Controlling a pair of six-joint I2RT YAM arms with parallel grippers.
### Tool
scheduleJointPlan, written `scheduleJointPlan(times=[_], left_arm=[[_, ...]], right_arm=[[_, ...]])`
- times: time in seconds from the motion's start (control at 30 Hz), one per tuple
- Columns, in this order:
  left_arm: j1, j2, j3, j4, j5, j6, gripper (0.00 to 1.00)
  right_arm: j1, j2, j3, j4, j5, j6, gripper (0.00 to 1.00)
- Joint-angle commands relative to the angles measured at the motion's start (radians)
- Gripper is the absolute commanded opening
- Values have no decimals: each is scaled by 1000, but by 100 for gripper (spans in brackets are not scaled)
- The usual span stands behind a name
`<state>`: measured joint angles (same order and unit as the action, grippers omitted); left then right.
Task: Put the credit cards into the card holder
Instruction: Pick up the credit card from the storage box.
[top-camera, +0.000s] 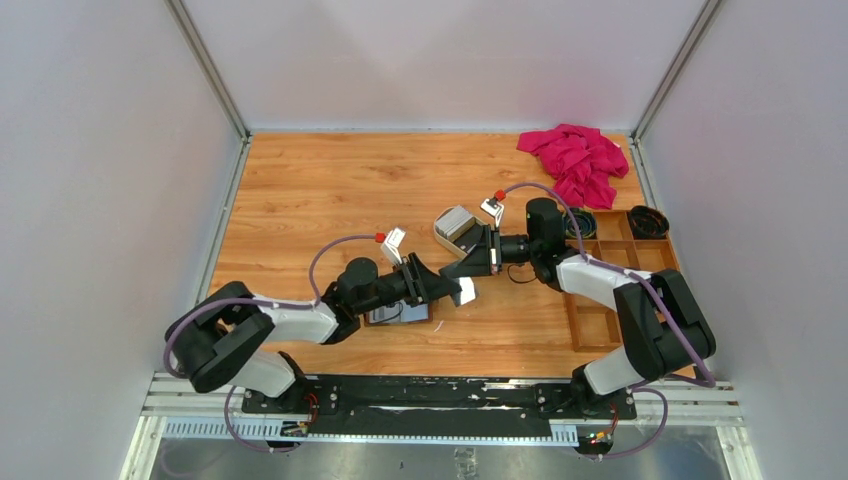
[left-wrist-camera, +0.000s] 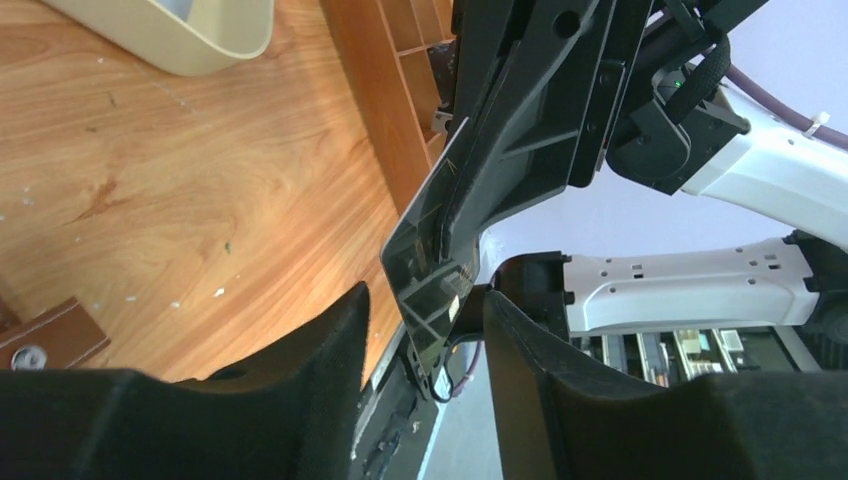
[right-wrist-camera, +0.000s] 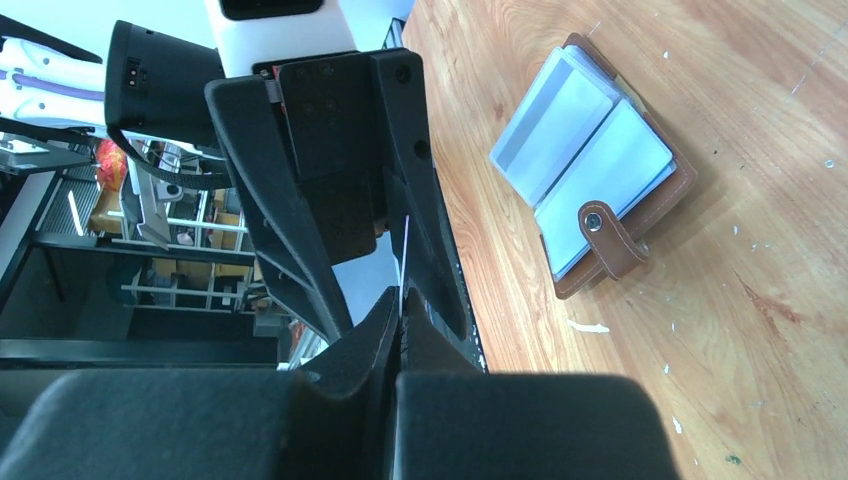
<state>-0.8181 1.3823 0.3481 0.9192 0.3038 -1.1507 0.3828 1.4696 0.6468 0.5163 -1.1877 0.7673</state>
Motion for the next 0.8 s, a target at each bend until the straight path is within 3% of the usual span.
scheduleJointPlan(times=[0.0,0.17,0.2,0.27,0.37,0.47,0.57,0.77], left_arm=[[-10,98,18,240,30,-77,41],[-9,212,18,424,81,-149,2],[-9,223,16,439,90,-153,0],[-9,226,12,432,107,-140,0],[0,186,6,314,134,-67,0],[18,118,2,167,174,25,0],[40,52,11,45,243,105,0],[57,7,51,-98,359,223,0]], right_arm=[[20,4,25,27,-32,10,0],[25,1,28,17,-44,-7,0],[25,-3,31,-1,-47,-31,0],[25,-16,49,-80,-54,-124,7],[23,-40,112,-308,-84,-382,44],[15,-38,169,-480,-154,-596,62],[11,-26,190,-555,-197,-676,64],[28,15,213,-605,-250,-710,54]])
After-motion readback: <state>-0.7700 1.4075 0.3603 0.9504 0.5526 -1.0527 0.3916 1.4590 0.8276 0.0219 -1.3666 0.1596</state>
